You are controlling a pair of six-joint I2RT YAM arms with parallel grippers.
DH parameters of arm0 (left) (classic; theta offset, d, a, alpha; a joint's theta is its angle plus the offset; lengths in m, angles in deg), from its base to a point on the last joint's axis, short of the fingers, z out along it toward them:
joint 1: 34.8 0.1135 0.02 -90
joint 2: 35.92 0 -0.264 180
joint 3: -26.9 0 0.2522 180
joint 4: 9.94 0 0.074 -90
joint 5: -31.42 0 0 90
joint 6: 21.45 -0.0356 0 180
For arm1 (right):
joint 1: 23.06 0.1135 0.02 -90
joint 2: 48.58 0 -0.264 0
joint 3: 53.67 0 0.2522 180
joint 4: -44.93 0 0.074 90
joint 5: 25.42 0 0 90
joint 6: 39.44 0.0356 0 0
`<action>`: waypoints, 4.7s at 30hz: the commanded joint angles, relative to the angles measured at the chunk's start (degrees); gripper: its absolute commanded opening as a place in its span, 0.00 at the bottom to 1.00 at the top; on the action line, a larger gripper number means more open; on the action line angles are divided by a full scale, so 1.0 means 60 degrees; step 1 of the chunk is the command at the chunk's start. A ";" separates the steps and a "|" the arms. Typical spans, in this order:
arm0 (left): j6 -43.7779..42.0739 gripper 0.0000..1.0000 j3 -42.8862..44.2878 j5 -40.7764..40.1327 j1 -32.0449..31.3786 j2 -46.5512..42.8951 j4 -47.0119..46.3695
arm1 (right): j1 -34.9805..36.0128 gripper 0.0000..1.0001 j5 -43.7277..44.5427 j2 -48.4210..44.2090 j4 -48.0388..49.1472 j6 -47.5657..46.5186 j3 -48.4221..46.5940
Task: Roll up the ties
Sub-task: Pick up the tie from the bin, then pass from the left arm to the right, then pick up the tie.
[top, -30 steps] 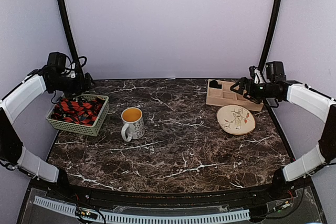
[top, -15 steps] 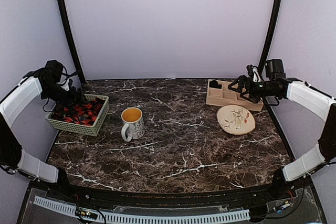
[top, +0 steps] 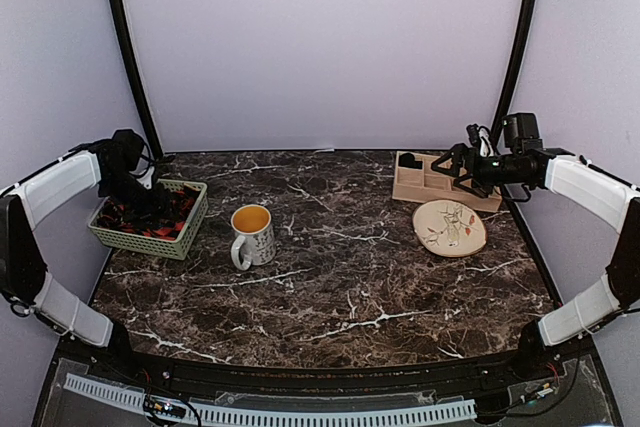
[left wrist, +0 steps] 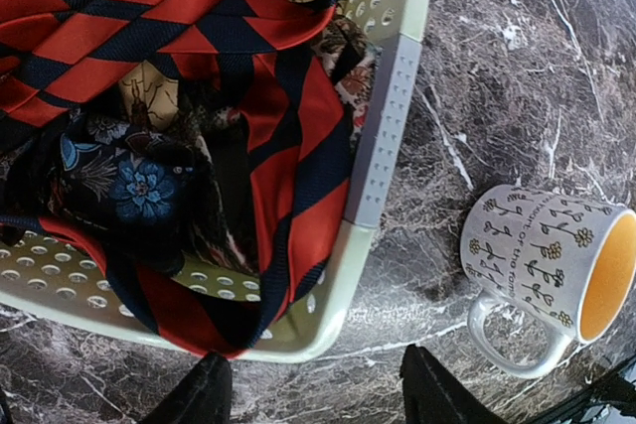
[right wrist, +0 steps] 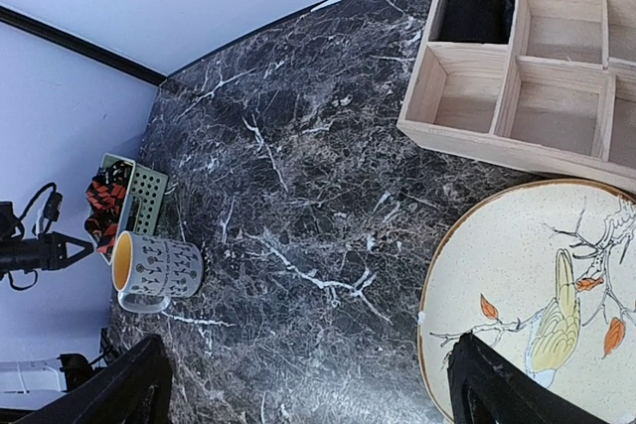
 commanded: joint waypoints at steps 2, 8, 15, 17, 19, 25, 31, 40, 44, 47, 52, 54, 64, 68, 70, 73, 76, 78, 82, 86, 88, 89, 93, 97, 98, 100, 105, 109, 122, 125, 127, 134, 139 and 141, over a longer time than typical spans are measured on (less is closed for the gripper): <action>-0.0518 0.56 -0.0028 -0.0864 -0.0013 0.0385 -0.0189 | 0.0085 0.97 -0.0143 -0.0074 0.0092 0.0110 -0.0081; -0.0746 0.44 0.0021 -0.1458 -0.0003 0.0871 -0.0169 | 0.0114 0.97 -0.0113 -0.0119 0.0069 0.0152 -0.0052; -0.0862 0.07 -0.0089 -0.1460 -0.0012 0.1017 -0.0354 | 0.0128 0.97 -0.0030 -0.0148 0.0050 0.0243 -0.0066; -0.0792 0.00 0.0100 -0.1661 -0.0012 0.0923 -0.0280 | 0.0129 0.97 -0.0036 -0.0177 0.0059 0.0276 -0.0101; -0.0697 0.00 0.0430 -0.1874 -0.0013 0.0713 -0.0213 | 0.0128 0.97 -0.0014 -0.0209 0.0047 0.0311 -0.0172; -0.0110 0.00 0.2224 -0.2224 -0.0007 -0.0143 -0.0039 | 0.0164 0.97 -0.0050 -0.0312 0.0084 0.0449 -0.0361; 0.0062 0.00 0.4401 -0.0955 -0.0007 -0.0250 -0.0179 | 0.0251 0.97 -0.0243 -0.0353 0.0461 0.0731 -0.0501; 0.1063 0.00 0.7040 0.2763 -0.0336 0.0275 -0.2287 | 0.0645 0.97 -0.0437 -0.0400 0.1275 0.1134 -0.0666; 0.1525 0.00 0.8008 0.3352 -0.1232 0.0924 -0.3271 | 0.0930 0.97 -0.0405 -0.0348 0.1511 0.1234 -0.0730; 0.1815 0.00 0.8731 0.3478 -0.1949 0.1565 -0.3855 | 0.1120 0.97 -0.0370 -0.0350 0.1670 0.1322 -0.0719; 0.2911 0.00 0.9144 0.3677 -0.3127 0.2418 -0.5613 | 0.1519 0.97 -0.0286 -0.0470 0.2127 0.1544 -0.0669; 0.3283 0.00 0.9442 0.3780 -0.3652 0.2906 -0.6268 | 0.1737 0.97 -0.0225 -0.0532 0.2471 0.1643 -0.0633; 0.4173 0.00 1.1813 0.4398 -0.5997 0.5681 -0.7373 | 0.3133 0.97 -0.0053 -0.0560 0.4513 0.2061 -0.0755; 0.4453 0.00 1.1825 0.4513 -0.6560 0.6256 -0.7826 | 0.3571 0.97 0.0335 -0.0536 0.4581 0.1889 -0.1192; 0.4496 0.00 1.1831 0.4577 -0.6785 0.6424 -0.7882 | 0.3685 0.97 0.0515 -0.0581 0.4753 0.1874 -0.1168; 0.4495 0.00 1.1831 0.4764 -0.7109 0.6660 -0.7845 | 0.3818 0.97 0.0669 -0.0595 0.5040 0.1910 -0.1172; 0.4375 0.00 1.1777 0.4801 -0.7339 0.6800 -0.7624 | 0.3992 0.97 0.0550 -0.0524 0.5375 0.1932 -0.1290; 0.4374 0.00 1.1716 0.4780 -0.7431 0.6850 -0.7577 | 0.4149 0.97 0.0496 -0.0445 0.5468 0.1911 -0.1392; 0.4453 0.00 1.1665 0.4732 -0.7503 0.6926 -0.7722 | 0.4388 0.87 0.0504 -0.0265 0.5510 0.1970 -0.1415; 0.4357 0.00 1.1681 0.4667 -0.7503 0.6928 -0.7600 | 0.4479 0.46 0.0791 -0.0252 0.5479 0.2101 -0.1407; 0.4137 0.00 1.1726 0.4461 -0.7496 0.6907 -0.7274 | 0.4467 0.14 0.1070 -0.0417 0.5368 0.2064 -0.1450; 0.4019 0.00 1.1762 0.4346 -0.7478 0.6889 -0.7108 | 0.4474 0.02 0.1299 -0.0513 0.5217 0.1983 -0.1502; 0.3982 0.20 1.1734 0.4087 -0.7107 0.6759 -0.6568 | 0.4391 0.00 0.2386 -0.1220 0.4885 0.1832 -0.1538; 0.3707 0.49 1.1350 0.3849 -0.6392 0.6227 -0.5692 | 0.3952 0.00 0.3320 -0.2063 0.4830 0.2071 -0.1465; 0.3529 0.57 1.0996 0.3740 -0.6225 0.5987 -0.5539 | 0.3789 0.00 0.3496 -0.2244 0.4815 0.2137 -0.1489; 0.2920 0.75 0.9988 0.3308 -0.5992 0.5311 -0.5257 | 0.3444 0.00 0.3928 -0.2564 0.4805 0.2286 -0.1543; 0.0990 0.96 0.7579 0.2216 -0.5762 0.3699 -0.4709 | 0.2716 0.00 0.4437 -0.2985 0.4613 0.2522 -0.2036; -0.0464 0.97 0.6292 0.2101 -0.5760 0.2890 -0.4107 | 0.2487 0.00 0.4509 -0.2985 0.4370 0.2424 -0.2656; -0.3453 0.98 0.6543 -0.0176 -0.7280 0.5157 -0.3576 | 0.2390 0.00 0.4861 -0.2706 0.3662 0.2073 -0.4624; -0.3362 0.98 0.6424 0.0157 -0.7305 0.5458 -0.4191 | 0.2392 0.00 0.4978 -0.2761 0.3444 0.2002 -0.4780; -0.3324 0.99 0.6393 0.0740 -0.7407 0.5603 -0.4618 | 0.2387 0.00 0.5080 -0.2841 0.3364 0.1959 -0.4828; -0.3716 0.97 0.5624 0.1244 -0.8105 0.6278 -0.5996 | 0.2370 0.00 0.5147 -0.2975 0.3171 0.2046 -0.4908; -0.3483 0.89 0.5413 0.1115 -0.8176 0.6539 -0.6335 | 0.2376 0.00 0.3776 -0.2857 0.3762 0.2795 -0.4761; -0.3392 0.89 0.5013 0.1485 -0.8236 0.6314 -0.7052 | 0.2393 0.00 0.2751 -0.2612 0.4401 0.3413 -0.4731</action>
